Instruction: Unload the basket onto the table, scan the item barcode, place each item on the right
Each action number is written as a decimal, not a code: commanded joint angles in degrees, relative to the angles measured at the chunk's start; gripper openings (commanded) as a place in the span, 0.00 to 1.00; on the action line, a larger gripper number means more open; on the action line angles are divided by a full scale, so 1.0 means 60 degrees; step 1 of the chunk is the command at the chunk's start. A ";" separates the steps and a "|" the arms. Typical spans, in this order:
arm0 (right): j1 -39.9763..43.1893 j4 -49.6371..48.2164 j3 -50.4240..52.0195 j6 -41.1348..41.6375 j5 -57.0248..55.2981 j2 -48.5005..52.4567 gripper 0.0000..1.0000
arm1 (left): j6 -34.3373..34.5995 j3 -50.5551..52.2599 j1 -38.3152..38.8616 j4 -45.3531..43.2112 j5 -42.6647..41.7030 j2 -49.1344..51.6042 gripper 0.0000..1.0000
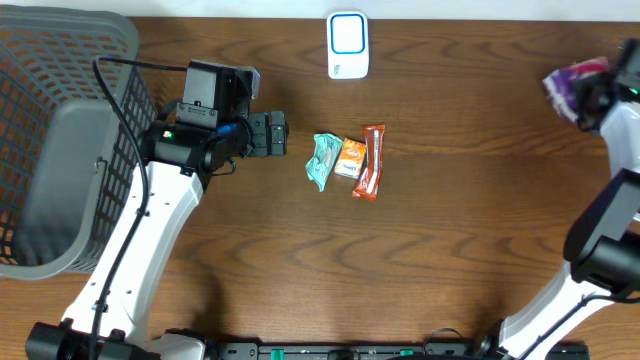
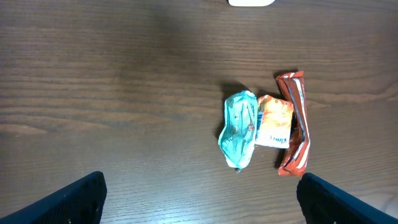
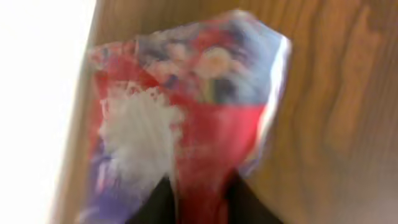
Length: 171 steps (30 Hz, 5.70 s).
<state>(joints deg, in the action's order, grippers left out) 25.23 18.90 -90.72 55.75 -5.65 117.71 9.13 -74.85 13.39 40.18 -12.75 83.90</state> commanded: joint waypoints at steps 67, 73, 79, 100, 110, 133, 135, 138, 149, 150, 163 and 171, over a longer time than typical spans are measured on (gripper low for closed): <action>-0.9759 0.4732 0.0918 -0.4903 -0.2076 0.0251 0.38 | -0.0055 -0.0047 -0.0033 0.0018 0.0058 0.0004 0.98; -0.9785 0.4605 0.1293 -0.4903 -0.2084 0.0809 0.38 | -0.0055 -0.0047 -0.0033 0.0018 0.0058 0.0004 0.98; -0.9774 0.4790 0.1188 -0.4951 -0.2616 0.0969 0.18 | -0.0055 -0.0047 -0.0033 0.0018 0.0058 0.0004 0.98; -0.3381 0.4889 0.1632 -1.0010 1.2061 0.0816 0.01 | -0.0055 -0.0047 -0.0033 0.0018 0.0058 0.0004 0.98; -0.1137 0.5278 0.2229 -0.8524 1.0025 0.0707 0.43 | -0.0055 -0.0047 -0.0033 0.0018 0.0058 0.0004 0.98; -0.5683 0.6655 0.0379 -0.7573 0.2361 -0.0368 0.11 | -0.0055 -0.0047 -0.0033 0.0018 0.0058 0.0004 0.98; -0.5657 0.6196 0.0809 -0.7399 0.2342 -0.0368 0.09 | -0.0055 -0.0047 -0.0033 0.0018 0.0058 0.0004 0.98; -0.5497 0.5508 0.1395 -0.7399 0.1858 -0.0368 0.09 | -0.0055 -0.0047 -0.0033 0.0018 0.0058 0.0004 0.98; -0.4765 0.5763 0.0980 -0.7410 0.0251 -0.0397 0.17 | -0.0055 -0.0047 -0.0033 0.0018 0.0058 0.0004 0.98; -0.4765 0.5905 0.0852 -0.7413 0.0350 -0.0397 0.18 | -0.0055 -0.0047 -0.0033 0.0018 0.0058 0.0004 0.98; -0.5880 0.6062 0.1078 -0.6943 0.1038 -0.0382 0.63 | -0.0055 -0.0047 -0.0033 0.0018 0.0058 0.0004 0.98; -0.6258 0.4320 0.2794 -0.5938 -0.1082 -0.0382 0.55 | -0.0055 -0.0047 -0.0033 0.0018 0.0058 0.0004 0.98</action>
<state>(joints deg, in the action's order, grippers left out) -11.92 46.87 -76.99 16.78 -5.52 115.85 9.13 -74.85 13.39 40.21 -12.75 83.90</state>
